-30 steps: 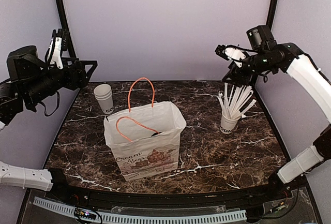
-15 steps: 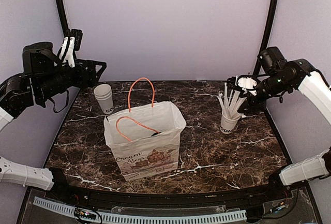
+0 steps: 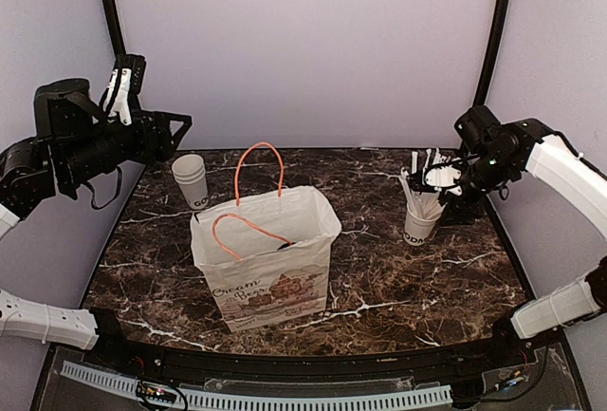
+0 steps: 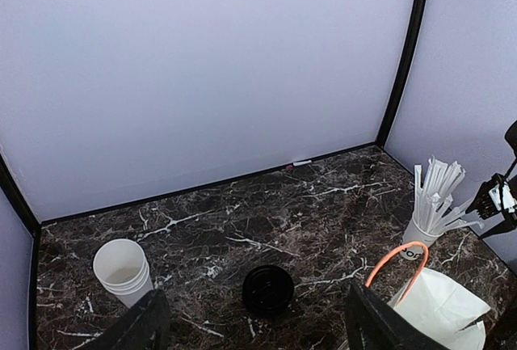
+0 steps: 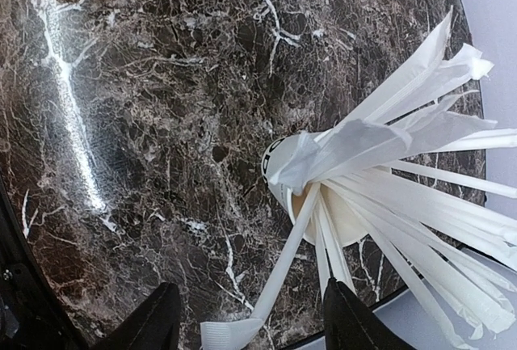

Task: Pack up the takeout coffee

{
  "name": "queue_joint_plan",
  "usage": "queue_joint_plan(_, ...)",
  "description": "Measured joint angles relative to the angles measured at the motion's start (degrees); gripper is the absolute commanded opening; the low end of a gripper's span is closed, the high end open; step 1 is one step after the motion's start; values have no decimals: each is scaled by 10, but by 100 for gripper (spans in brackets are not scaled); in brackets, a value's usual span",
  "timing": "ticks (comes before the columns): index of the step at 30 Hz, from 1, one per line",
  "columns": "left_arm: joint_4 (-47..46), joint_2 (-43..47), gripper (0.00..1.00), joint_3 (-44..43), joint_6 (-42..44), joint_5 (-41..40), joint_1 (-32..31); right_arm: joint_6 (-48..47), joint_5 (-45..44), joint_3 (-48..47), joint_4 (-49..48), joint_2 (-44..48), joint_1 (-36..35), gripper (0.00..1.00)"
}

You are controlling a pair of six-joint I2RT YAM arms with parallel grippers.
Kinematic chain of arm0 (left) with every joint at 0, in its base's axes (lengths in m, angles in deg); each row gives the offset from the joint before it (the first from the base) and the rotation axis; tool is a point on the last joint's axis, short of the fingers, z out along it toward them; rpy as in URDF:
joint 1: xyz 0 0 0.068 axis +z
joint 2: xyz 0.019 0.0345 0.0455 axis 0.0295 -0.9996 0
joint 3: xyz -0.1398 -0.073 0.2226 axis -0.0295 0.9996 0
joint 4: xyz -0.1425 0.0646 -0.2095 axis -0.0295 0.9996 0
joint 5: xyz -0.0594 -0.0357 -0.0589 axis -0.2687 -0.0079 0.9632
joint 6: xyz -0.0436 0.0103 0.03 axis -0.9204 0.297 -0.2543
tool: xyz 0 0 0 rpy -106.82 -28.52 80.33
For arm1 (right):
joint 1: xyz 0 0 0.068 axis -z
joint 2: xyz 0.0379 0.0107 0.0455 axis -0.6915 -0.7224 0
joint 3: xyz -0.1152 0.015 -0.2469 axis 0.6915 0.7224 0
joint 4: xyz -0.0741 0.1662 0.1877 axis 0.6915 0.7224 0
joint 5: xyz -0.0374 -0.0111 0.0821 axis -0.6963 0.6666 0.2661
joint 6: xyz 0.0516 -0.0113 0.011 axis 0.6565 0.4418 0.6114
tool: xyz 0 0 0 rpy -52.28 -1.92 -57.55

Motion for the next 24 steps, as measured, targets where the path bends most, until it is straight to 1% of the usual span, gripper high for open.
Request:
queue_joint_plan(5,0,-1,77,1,0,5,0,0,-16,5,-3,0,-2,41)
queue_joint_plan(6,0,-1,77,2,0,7,1,0,-19,5,-3,0,-3,36)
queue_joint_plan(8,-1,-2,77,5,0,12,1,0,-22,5,-4,0,-4,22)
queue_joint_plan(10,-1,-2,77,10,0,15,1,2,-23,5,-3,0,-5,10)
queue_joint_plan(11,-1,-2,77,12,0,17,1,3,-23,5,-3,0,-6,6)
queue_joint_plan(13,-1,-2,77,17,0,22,1,5,-22,4,-4,0,-8,0)
queue_joint_plan(18,-2,-2,77,21,0,26,1,11,-16,-28,5,-2,-9,0)
queue_joint_plan(24,-19,-2,78,31,2,28,1,15,-13,-125,45,-14,-14,0)
